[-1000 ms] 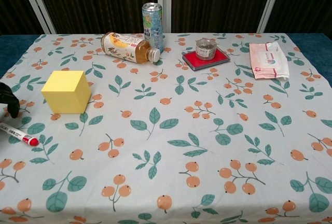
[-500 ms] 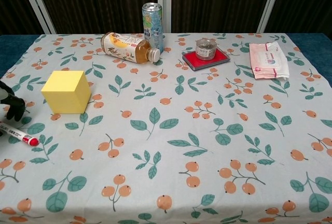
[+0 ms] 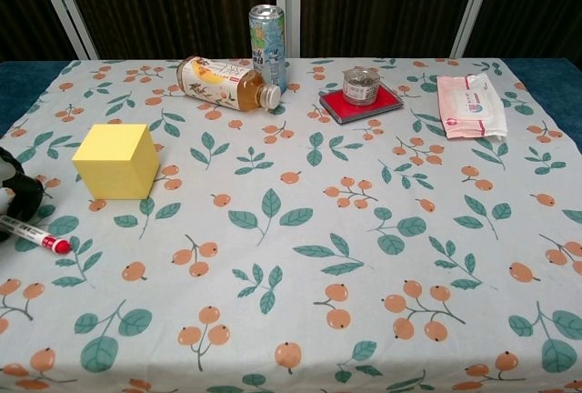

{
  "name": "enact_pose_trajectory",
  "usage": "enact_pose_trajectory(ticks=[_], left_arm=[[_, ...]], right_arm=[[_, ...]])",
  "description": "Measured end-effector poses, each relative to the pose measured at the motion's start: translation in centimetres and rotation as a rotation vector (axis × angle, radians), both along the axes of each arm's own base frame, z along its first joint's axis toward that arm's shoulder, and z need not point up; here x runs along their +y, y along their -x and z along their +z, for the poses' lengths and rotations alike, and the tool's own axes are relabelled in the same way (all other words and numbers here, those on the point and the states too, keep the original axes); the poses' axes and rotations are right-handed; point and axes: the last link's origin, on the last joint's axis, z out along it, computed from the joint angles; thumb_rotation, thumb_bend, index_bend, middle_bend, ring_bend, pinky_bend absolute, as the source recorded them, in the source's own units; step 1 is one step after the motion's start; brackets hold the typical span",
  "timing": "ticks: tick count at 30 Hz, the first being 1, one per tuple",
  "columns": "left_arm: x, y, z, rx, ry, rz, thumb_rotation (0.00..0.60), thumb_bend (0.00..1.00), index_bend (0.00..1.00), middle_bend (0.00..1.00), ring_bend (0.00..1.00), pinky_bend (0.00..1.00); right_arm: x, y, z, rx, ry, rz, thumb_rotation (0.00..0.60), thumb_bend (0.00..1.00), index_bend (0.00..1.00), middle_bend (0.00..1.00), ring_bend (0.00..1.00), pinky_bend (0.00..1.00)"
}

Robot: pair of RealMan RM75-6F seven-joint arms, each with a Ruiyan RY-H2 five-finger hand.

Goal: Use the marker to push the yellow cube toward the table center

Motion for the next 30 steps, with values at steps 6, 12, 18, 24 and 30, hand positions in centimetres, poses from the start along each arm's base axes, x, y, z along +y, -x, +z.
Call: enact_pose_trajectory(ticks=[6, 12, 18, 24, 30], left_arm=[[0.0, 0.1, 0.0, -0.019, -0.002, -0.001, 0.600, 0.41, 0.63, 0.68, 0.46, 0.41], [0.1, 0.5, 0.2, -0.061, -0.015, 0.009, 0.600, 0.45, 0.67, 0.72, 0.51, 0.58], [0.1, 1.5, 1.4, -0.120, -0.054, 0.029, 0.600, 0.47, 0.67, 0.72, 0.52, 0.60], [0.5, 3.6, 3.9, -0.138, -0.130, 0.046, 0.600, 0.48, 0.68, 0.72, 0.52, 0.60], [1.6, 5.3, 5.2, -0.130, -0.181, 0.089, 0.600, 0.48, 0.68, 0.72, 0.52, 0.60]], right_arm=[[0.1, 0.0, 0.0, 0.002, 0.001, -0.002, 0.600, 0.20, 0.00, 0.10, 0.00, 0.00], [0.1, 0.0, 0.1, 0.003, 0.002, -0.001, 0.600, 0.20, 0.00, 0.10, 0.00, 0.00], [0.1, -0.1, 0.2, 0.005, 0.006, 0.001, 0.600, 0.20, 0.00, 0.10, 0.00, 0.00], [0.1, -0.3, 0.3, 0.006, 0.007, 0.004, 0.600, 0.20, 0.00, 0.10, 0.00, 0.00], [0.1, -0.3, 0.1, 0.004, 0.005, 0.004, 0.600, 0.20, 0.00, 0.10, 0.00, 0.00]])
